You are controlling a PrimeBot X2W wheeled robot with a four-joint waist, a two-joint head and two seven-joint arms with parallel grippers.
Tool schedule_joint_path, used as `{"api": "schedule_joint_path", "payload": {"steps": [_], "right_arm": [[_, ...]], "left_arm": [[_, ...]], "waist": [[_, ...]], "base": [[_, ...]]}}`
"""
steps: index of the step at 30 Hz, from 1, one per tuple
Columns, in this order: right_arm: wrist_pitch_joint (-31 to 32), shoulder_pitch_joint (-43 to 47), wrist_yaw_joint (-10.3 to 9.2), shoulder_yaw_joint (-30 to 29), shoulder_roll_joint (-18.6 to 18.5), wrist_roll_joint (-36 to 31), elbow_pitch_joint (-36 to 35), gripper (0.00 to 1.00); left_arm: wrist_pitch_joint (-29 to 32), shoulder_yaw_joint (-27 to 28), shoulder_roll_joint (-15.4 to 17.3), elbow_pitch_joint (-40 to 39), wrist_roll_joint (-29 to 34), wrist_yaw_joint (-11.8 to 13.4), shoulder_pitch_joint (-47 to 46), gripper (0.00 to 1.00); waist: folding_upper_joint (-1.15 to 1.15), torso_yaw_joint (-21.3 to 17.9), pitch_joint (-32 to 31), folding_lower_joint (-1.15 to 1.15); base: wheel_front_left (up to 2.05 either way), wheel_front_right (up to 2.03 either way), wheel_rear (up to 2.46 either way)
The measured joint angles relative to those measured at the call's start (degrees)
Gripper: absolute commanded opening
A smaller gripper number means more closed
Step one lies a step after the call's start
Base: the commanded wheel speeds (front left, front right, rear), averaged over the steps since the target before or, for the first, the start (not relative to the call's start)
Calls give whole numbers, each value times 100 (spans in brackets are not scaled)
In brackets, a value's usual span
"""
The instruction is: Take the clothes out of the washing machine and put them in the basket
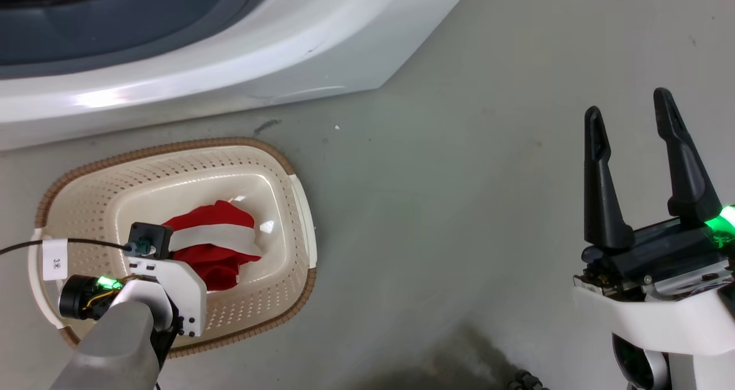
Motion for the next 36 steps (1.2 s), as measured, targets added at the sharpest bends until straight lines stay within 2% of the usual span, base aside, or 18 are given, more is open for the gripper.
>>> {"api": "schedule_joint_path", "payload": {"steps": [8,9,10,17,26,36], "right_arm": [[0,-88,0,-35,0,20,-18,100],[0,-92,0,-36,0,21,-11,100],[0,-97,0,-37,0,24,0,100],[0,-60,0,-34,0,22,122,100],[0,291,0,25,0,-79,320,100],[0,783,0,32,1,-203,464,100]], "left_arm": [[333,-32,-75,289,-59,35,-197,0],[376,-40,-78,303,-60,35,-205,33],[377,-58,-86,313,-57,40,-210,100],[215,-131,-160,355,-60,36,-152,100],[-180,-121,-256,214,-97,14,262,100],[-203,614,-131,-1560,203,517,1316,100]], "waist": [[0,-68,316,0],[0,-72,321,0],[0,-71,316,0],[0,-38,31,0],[0,57,-752,-1],[0,204,-1673,-2]], "base": [[0,0,0],[0,0,0],[0,0,0],[0,0,0],[0,0,0],[0,0,0]]}}
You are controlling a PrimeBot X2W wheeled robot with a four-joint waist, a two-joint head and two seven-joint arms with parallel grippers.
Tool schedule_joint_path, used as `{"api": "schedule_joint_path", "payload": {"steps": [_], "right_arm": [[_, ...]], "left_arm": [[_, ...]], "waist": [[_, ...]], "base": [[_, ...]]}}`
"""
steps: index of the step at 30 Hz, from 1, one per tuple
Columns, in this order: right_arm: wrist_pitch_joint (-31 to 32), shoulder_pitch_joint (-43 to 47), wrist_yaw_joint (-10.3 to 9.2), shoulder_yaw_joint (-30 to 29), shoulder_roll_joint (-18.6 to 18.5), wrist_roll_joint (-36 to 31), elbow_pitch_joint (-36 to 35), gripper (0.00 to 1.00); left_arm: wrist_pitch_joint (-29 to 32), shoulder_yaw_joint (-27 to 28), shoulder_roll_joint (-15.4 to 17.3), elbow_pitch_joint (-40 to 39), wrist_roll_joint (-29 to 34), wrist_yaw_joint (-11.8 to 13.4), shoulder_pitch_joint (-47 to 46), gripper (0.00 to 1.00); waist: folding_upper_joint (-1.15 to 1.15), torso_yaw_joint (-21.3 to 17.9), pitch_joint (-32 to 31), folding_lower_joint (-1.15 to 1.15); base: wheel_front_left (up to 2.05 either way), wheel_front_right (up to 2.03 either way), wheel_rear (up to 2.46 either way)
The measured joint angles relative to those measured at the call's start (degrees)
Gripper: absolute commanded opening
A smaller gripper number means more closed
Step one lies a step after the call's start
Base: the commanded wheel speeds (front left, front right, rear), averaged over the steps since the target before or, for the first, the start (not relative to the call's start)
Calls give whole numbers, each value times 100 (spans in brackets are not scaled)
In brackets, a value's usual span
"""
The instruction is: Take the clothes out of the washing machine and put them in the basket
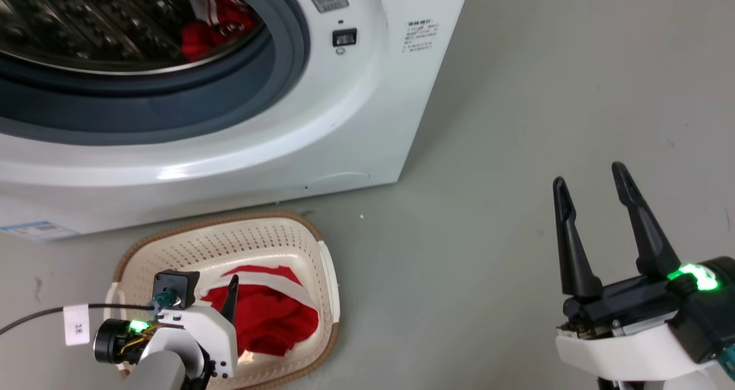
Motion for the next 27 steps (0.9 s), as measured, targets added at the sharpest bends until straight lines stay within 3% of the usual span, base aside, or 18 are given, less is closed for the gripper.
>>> {"api": "schedule_joint_path", "payload": {"steps": [8,15,27], "right_arm": [[0,337,0,1,-1,-108,54,100],[0,361,0,47,-1,-111,54,100],[0,209,0,140,-2,4,-34,100]], "left_arm": [[-1,835,-38,-1465,615,232,777,100],[-1,1538,-89,-2476,1129,332,906,100],[-1,2243,89,-2818,1590,88,-42,100]], "waist": [[0,130,-585,0],[0,165,-781,-1],[0,-73,-474,0]], "base": [[0,0,0],[0,0,0],[0,0,0]]}}
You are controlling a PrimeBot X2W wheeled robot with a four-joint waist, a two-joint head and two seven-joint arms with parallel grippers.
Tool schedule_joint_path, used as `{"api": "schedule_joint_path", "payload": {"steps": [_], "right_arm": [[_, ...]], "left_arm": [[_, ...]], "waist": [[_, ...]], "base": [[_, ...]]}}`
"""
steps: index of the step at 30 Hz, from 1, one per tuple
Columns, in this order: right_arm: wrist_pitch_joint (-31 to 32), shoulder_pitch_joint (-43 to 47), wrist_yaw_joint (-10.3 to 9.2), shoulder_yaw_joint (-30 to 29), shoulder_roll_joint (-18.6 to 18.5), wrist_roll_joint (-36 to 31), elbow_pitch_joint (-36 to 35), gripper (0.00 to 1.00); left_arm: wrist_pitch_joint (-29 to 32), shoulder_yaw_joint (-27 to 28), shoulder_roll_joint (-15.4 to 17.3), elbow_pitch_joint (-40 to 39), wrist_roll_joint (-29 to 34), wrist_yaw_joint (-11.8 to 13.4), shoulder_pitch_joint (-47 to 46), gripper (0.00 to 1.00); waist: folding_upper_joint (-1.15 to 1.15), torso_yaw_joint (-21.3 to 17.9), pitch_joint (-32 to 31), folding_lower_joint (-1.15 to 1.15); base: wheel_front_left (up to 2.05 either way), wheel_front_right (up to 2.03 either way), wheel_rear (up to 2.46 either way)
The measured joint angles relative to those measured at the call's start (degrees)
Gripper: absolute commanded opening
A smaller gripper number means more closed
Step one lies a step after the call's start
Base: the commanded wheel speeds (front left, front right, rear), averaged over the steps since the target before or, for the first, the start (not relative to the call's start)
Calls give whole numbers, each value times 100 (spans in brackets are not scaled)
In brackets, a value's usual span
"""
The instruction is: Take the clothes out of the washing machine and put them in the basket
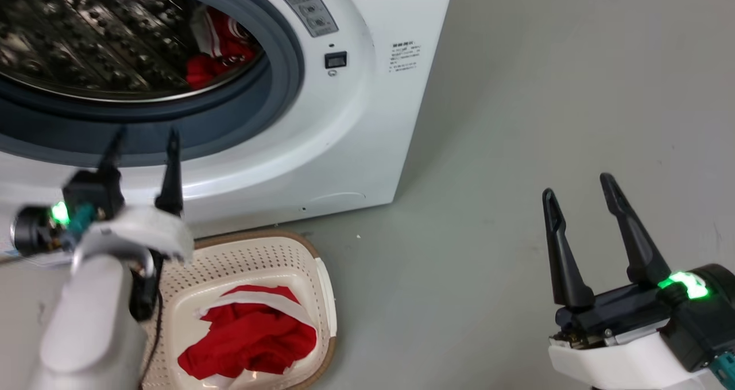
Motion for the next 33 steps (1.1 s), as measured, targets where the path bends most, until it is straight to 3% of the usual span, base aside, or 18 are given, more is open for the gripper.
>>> {"api": "schedule_joint_path", "payload": {"steps": [7,16,25,33], "right_arm": [[0,-261,0,9,0,94,-105,100],[0,-667,0,19,0,236,-276,100],[0,-971,0,-12,0,455,-397,100],[0,-1195,0,-77,1,664,-475,100]], "left_arm": [[64,-43,300,600,105,-299,-1193,100],[868,-346,668,1260,124,-608,-2975,100],[1930,-840,904,1875,-30,-701,-4380,100],[2939,-1636,1147,2158,-616,-705,-5275,100]], "waist": [[0,-139,427,0],[0,-304,1167,1],[0,-476,1892,2],[0,-659,2439,2]], "base": [[0,0,0],[0,0,0],[0,0,0],[0,0,0]]}}
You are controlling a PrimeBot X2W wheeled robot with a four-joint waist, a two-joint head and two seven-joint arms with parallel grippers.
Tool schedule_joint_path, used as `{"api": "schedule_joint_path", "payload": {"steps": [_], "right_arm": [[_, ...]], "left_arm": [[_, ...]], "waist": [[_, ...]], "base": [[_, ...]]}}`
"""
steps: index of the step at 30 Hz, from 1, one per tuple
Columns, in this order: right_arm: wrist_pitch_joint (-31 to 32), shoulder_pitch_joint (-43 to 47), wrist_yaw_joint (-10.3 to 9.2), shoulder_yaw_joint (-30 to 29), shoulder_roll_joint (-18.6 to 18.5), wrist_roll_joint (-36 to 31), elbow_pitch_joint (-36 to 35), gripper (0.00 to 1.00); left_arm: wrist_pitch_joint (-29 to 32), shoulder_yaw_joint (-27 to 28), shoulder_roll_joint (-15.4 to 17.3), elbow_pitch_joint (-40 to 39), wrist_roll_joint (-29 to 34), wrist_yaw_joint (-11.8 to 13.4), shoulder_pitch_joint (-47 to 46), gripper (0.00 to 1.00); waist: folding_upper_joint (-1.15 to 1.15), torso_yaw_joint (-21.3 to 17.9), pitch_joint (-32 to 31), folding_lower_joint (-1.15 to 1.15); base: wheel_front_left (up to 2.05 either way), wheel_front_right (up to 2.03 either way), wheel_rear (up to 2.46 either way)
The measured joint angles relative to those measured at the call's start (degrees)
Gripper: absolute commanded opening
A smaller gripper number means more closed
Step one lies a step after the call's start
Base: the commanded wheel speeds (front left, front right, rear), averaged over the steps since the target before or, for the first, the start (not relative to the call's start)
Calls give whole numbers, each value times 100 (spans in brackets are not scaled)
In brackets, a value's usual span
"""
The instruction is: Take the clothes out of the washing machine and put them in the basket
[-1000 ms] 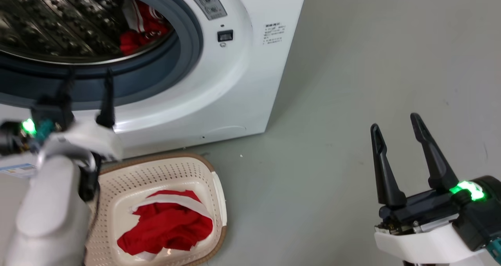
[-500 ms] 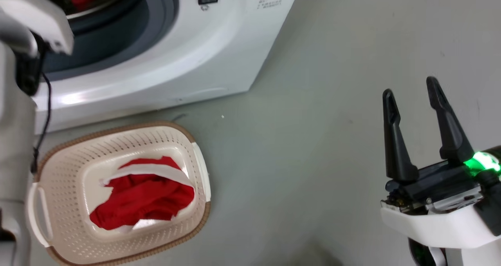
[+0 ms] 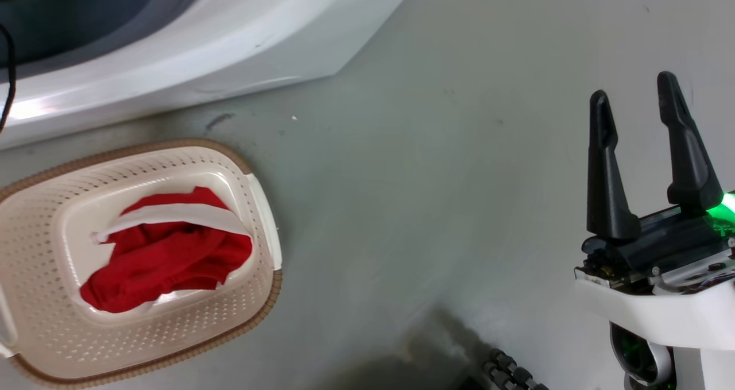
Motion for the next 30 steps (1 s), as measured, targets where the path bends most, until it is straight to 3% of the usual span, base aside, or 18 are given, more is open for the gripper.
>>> {"api": "schedule_joint_path", "payload": {"steps": [10,19,23,30], "right_arm": [[0,-130,0,1,-1,255,-102,100],[0,-204,0,5,-1,467,-175,100],[0,-214,0,9,-1,512,-196,100],[0,-268,0,-14,-1,594,-248,100]], "left_arm": [[1623,-650,255,87,-1098,-1,-1123,100],[3097,-1058,370,274,-1551,0,-2035,100],[3364,-1235,372,336,-1572,-1,-2276,100],[3315,-1524,372,559,-1450,-1,-2518,100]], "waist": [[0,-259,545,0],[0,-512,974,0],[0,-586,1118,0],[0,-666,1307,0]], "base": [[0,0,0],[0,0,0],[0,0,0],[0,0,0]]}}
